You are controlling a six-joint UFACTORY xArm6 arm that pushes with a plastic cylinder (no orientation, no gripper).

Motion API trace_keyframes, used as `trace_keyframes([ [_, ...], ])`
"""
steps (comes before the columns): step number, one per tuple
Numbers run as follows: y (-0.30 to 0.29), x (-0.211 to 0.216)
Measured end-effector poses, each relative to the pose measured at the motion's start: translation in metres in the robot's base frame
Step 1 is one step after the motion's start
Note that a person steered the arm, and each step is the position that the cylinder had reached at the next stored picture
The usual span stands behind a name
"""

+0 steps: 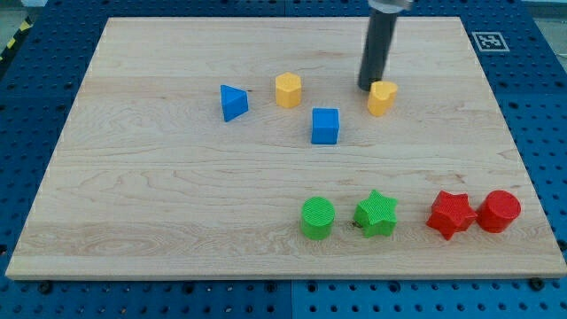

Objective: Move the red circle to the top right of the red star

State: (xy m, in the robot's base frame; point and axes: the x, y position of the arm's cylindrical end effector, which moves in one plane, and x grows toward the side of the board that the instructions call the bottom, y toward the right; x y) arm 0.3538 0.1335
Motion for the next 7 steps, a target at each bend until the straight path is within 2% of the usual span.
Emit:
trace_keyframes([
  [1,0.059,-0.041],
  [2,0.146,-0.011],
  [3,0.199,0.068],
  [4,0.212,0.140],
  [5,0.184,0.199],
  [6,0.126,0.240],
  [7,0.119,0.250],
])
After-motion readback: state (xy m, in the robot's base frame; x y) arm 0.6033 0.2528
